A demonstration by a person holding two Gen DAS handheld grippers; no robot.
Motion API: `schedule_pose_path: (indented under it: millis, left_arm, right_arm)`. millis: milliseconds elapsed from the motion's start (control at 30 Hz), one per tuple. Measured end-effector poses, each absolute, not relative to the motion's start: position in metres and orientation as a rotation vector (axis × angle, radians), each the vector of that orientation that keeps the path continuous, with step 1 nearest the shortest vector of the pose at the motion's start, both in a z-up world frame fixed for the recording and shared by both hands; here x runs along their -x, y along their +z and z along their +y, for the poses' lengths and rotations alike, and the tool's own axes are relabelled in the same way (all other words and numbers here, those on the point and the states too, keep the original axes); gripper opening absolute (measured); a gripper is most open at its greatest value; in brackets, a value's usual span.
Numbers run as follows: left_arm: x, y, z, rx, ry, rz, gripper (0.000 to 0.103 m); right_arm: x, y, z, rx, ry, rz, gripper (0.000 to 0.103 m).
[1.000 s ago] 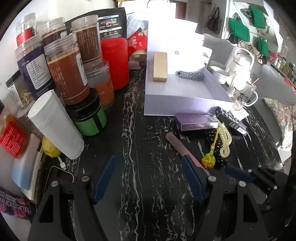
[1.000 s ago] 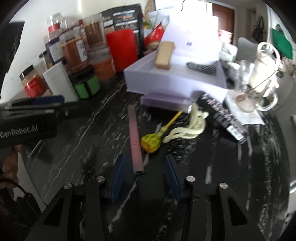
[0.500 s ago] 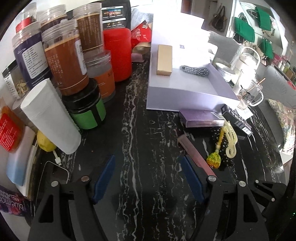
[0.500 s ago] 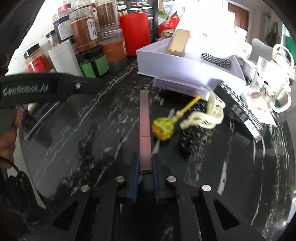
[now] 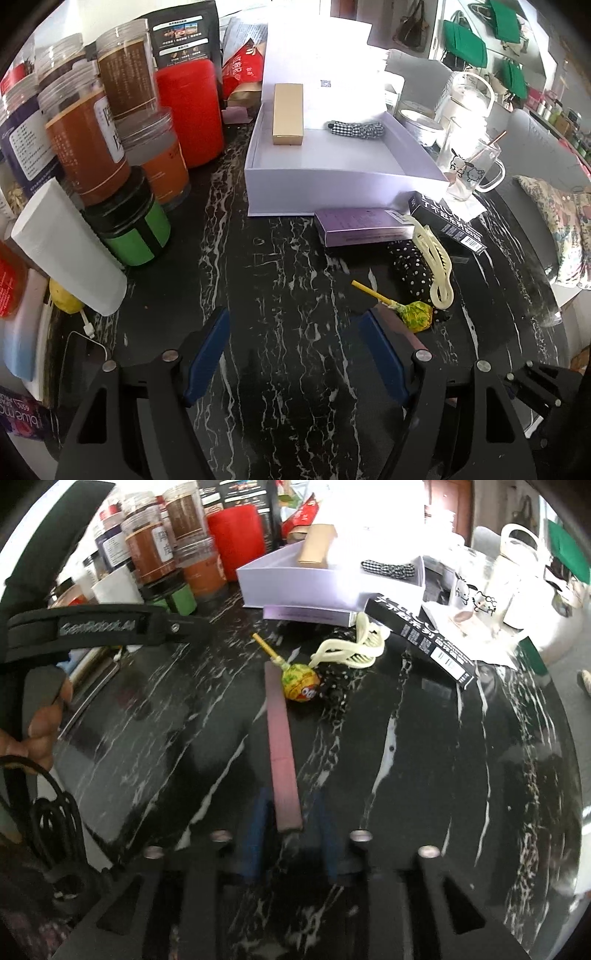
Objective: Organize rigid objects
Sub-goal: 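Grasp the pink nail file with the right tool and lift it, then hold the pink nail file in the right tool while the left tool moves toward the yellow lollipop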
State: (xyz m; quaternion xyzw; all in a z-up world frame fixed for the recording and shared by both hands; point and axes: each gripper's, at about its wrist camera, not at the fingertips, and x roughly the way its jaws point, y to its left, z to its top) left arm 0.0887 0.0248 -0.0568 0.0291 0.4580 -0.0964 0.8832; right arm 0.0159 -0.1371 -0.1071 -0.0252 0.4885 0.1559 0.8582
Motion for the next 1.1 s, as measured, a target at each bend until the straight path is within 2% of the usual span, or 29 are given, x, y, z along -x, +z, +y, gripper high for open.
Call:
schedule_pose_path:
  millis: [167,200,233,800,1100]
  left_arm:
    - [-0.093,-0.058,0.03,-0.061,-0.174,0.955,0.073]
    - [-0.095,-0.059,0.03,-0.061,-0.17,0.956,0.073]
    - [-0.096,-0.061,0.031,-0.061,-0.165,0.958,0.073]
    - [-0.103,-0.081,-0.015,-0.075,-0.334,1.023,0.073]
    - [-0.097,-0.063,-0.042,-0.118,-0.384,0.964,0.073]
  right_arm:
    - [-0.031,-0.108,-0.122,0.081,0.356,1.001,0.031]
    - [-0.032,-0.108,-0.117,0.109,0.355,0.996,0.027]
    - [-0.032,-0.108,-0.113,0.137,0.353,0.989,0.013]
    - [0.0,-0.064,-0.171,-0.004,0.338,0.915,0.013]
    - [0.006,-0.051,-0.194,-0.003,0.269,0.886,0.013]
